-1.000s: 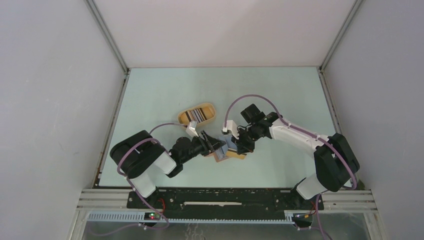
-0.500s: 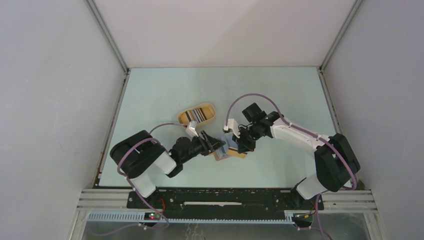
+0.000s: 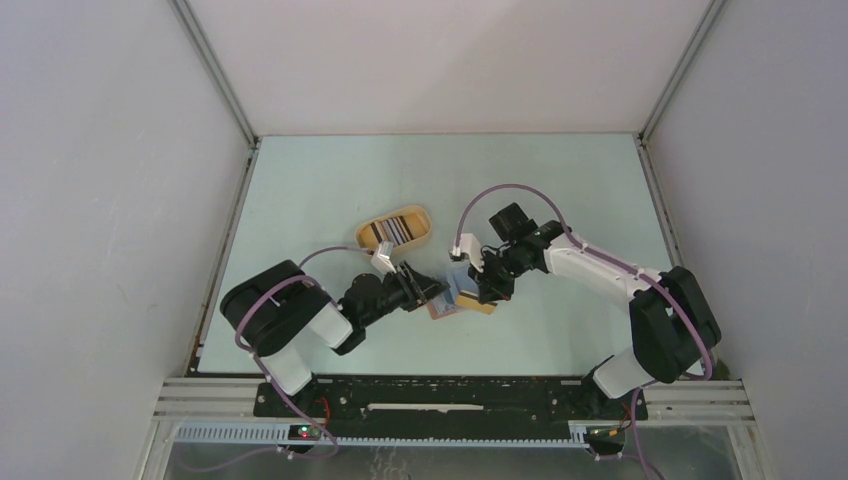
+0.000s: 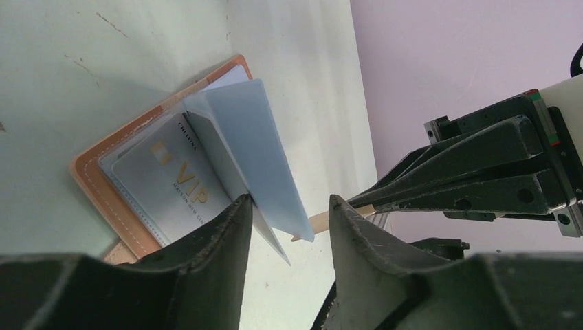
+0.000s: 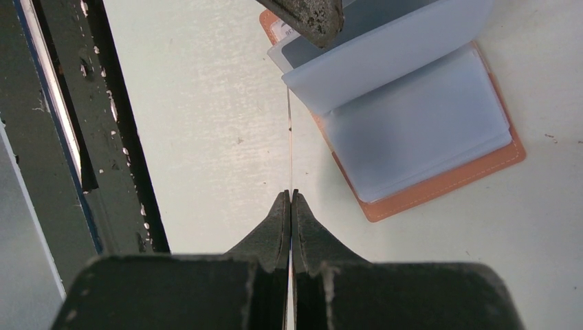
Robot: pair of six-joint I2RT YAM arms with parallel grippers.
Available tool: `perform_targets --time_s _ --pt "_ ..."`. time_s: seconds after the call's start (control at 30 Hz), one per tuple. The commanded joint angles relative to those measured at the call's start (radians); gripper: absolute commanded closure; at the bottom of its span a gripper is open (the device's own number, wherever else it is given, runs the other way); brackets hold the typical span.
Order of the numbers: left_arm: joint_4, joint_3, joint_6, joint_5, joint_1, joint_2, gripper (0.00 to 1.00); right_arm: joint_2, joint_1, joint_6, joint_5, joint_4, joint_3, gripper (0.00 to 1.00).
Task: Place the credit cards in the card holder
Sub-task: Turn over the card slot in the card holder.
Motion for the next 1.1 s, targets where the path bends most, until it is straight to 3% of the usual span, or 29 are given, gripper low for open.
perform_targets --time_s 0.0,0.47,0.7,1.07 --pt "0.038 -0.009 -0.006 0.008 0.007 0.016 0.52 -0.040 -0.016 -0.002 -0.017 -0.008 -0.001 1.00" --pt "-0.154 0.062 0.024 0.008 0.003 -0.005 0.73 -0.054 -0.038 -0.008 -0.025 -0.017 -0.002 1.00" --pt "-0.355 0.131 0.081 -0.019 -0.020 -0.038 0.73 -0.057 -0.083 -0.023 -0.031 -0.044 -0.002 1.00" --pt "-0.488 0.203 0.126 -0.033 -0.042 -0.045 0.69 -0.076 -0.200 -0.003 -0.030 -0.057 -0.002 1.00"
